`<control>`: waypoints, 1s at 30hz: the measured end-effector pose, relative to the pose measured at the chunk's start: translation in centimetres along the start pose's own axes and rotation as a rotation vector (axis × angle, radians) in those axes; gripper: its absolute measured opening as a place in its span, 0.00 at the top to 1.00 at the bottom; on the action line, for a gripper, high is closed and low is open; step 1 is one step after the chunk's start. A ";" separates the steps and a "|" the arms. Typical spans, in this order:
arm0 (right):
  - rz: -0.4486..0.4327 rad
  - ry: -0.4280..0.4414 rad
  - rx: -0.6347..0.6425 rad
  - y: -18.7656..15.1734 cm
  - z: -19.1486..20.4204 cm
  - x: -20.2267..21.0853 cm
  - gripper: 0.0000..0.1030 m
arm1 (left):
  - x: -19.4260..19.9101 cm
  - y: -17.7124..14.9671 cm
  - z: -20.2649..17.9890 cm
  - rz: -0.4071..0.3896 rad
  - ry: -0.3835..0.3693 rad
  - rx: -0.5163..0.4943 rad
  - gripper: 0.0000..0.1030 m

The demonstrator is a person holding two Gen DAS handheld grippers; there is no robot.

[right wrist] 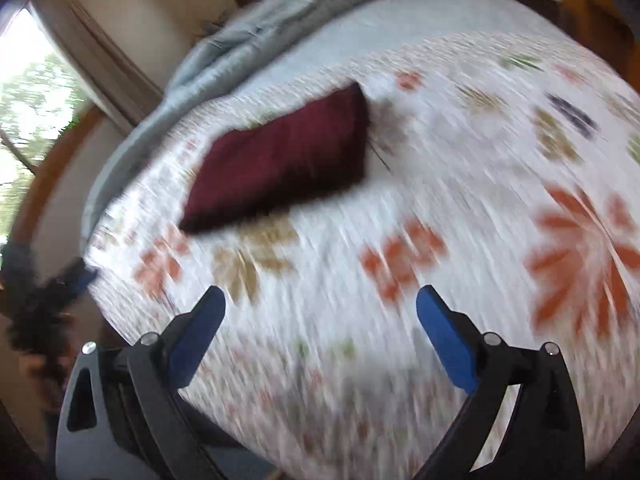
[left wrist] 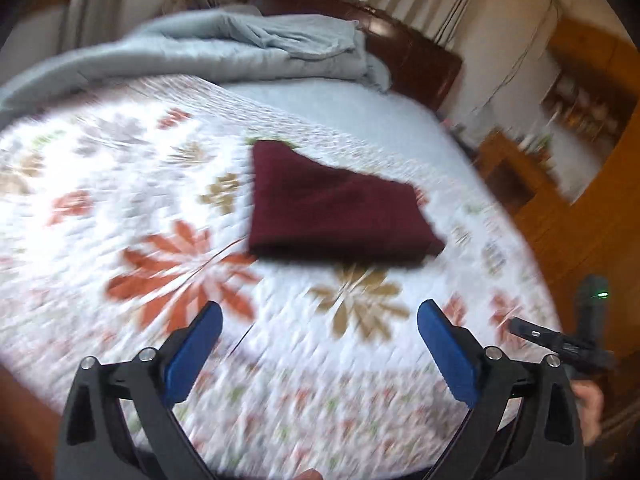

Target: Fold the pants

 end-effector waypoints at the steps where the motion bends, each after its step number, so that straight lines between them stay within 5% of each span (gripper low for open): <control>1: 0.022 -0.036 -0.010 -1.7 -0.1 0.2 0.07 | 1.1 -0.8 -0.6 -0.001 0.030 -0.020 0.05; 3: 0.046 -0.105 -0.020 -4.4 0.0 1.7 0.06 | 4.0 -3.0 -2.2 -0.022 0.105 -0.062 0.04; 7: -0.050 -0.222 -0.012 -6.9 1.6 7.1 0.03 | 9.2 -5.3 -5.3 -0.118 0.209 -0.135 0.04; 12: -0.200 -0.244 0.074 -7.5 5.1 13.7 0.03 | 13.2 -7.4 -8.5 -0.068 0.160 -0.135 0.04; 17: -0.356 -0.280 0.147 -7.6 8.0 19.6 0.03 | 18.0 -7.3 -10.5 -0.141 0.096 -0.113 0.04; 30: -0.466 -0.311 0.283 -9.8 12.8 26.0 0.03 | 22.3 -7.9 -11.9 -0.178 0.141 -0.148 0.04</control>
Point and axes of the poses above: each gripper's, at about its wrist camera, not at the fingertips, and x roughly against the way its jaws point, z to its left, y to its top, the point moved 10 cm from there along -x, roughly the way its jaws point, and after that the axes turned 7 degrees about -y, right-handed, at the moved point
